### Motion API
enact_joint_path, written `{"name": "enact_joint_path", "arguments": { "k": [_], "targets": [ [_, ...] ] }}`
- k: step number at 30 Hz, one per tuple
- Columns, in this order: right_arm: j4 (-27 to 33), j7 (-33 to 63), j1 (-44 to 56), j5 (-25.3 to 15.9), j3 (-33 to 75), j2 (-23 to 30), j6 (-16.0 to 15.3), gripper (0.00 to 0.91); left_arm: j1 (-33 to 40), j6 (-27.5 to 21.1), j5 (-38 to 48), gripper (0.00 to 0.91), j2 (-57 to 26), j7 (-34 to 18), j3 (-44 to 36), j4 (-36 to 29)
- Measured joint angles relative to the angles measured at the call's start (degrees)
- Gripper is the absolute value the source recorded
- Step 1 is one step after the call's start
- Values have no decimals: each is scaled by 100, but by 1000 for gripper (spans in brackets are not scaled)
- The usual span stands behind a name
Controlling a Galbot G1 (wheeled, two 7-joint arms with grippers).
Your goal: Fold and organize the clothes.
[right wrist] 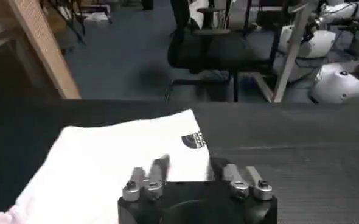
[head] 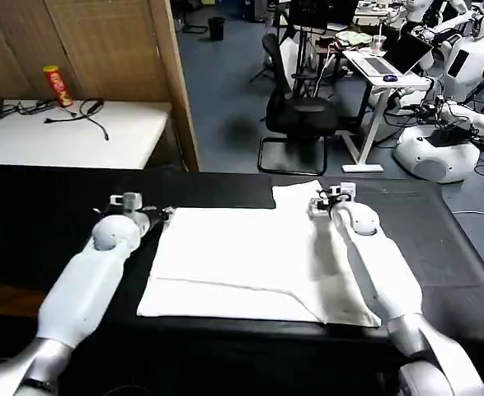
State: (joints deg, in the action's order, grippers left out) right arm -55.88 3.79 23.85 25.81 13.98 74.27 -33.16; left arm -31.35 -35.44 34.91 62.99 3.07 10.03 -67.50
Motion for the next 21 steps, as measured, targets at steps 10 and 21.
{"name": "enact_joint_path", "arguments": {
  "k": [10,21],
  "targets": [
    [-183,-169,105,-15,-17,-82,347,68,54,-7,115,0,45,34,0,-36],
    [-1298,-235,538,367,-87,-602,444,68,-88,-26,481,0,-202,-66,165,-442]
  ]
}}
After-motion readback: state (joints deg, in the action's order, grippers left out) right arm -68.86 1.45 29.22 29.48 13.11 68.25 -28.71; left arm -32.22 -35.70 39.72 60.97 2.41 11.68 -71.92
